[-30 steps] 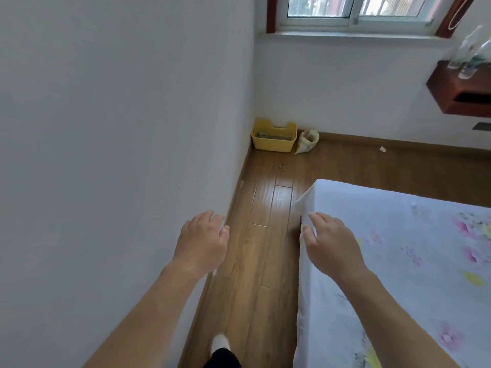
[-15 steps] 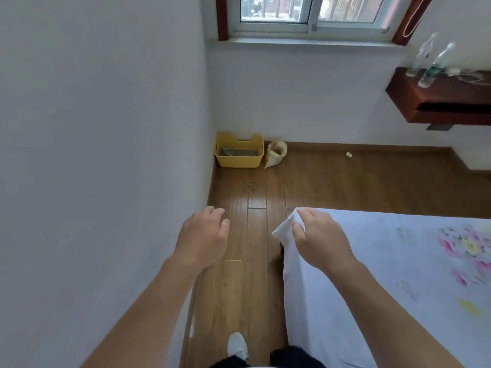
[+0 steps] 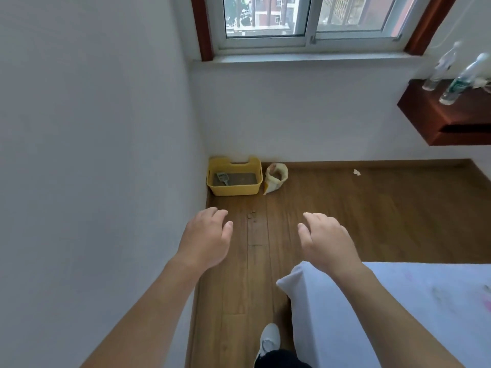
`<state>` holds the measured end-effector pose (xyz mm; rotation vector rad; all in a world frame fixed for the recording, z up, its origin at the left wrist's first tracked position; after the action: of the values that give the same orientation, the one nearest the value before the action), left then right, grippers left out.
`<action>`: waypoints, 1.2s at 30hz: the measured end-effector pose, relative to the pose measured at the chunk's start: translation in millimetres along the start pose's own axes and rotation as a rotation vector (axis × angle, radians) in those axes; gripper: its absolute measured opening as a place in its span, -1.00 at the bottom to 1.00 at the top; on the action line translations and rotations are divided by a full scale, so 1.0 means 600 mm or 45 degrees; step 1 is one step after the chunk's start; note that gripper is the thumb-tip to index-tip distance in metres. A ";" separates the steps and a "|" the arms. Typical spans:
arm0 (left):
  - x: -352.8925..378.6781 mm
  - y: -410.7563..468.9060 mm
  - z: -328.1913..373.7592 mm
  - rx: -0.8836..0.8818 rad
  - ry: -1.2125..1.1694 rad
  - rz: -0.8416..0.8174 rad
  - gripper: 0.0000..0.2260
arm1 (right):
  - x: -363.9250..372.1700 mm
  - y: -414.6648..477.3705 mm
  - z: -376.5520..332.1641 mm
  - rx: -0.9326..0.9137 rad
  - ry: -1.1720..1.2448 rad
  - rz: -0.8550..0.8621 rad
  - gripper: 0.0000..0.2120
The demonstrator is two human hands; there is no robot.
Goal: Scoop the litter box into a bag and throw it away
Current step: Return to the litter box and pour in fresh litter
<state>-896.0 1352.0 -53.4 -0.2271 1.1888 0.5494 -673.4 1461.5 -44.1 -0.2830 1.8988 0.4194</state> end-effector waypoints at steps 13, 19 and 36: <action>0.060 0.418 -0.023 0.025 0.028 0.025 -0.61 | 0.089 0.419 -0.042 -0.022 -0.063 -0.046 -0.62; 0.117 0.633 -0.029 0.104 0.022 -0.056 -0.59 | 0.148 0.595 -0.048 0.077 -0.067 -0.044 -0.60; 0.327 0.993 0.105 0.210 0.084 -0.243 -0.58 | 0.292 0.972 0.119 0.118 -0.012 -0.131 -0.62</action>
<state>-1101.6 1941.2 -142.3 -0.2163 1.2544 0.2772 -902.1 2021.6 -141.7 -0.3150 1.8796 0.2622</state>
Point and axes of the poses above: each hand's wrist, its own y-axis towards the middle knuckle, its own x-axis out of the palm, z = x × y, the point moved 6 cm from there along y, towards the middle knuckle, and after that the axes turned 15 degrees about z, right-handed, at the moved point
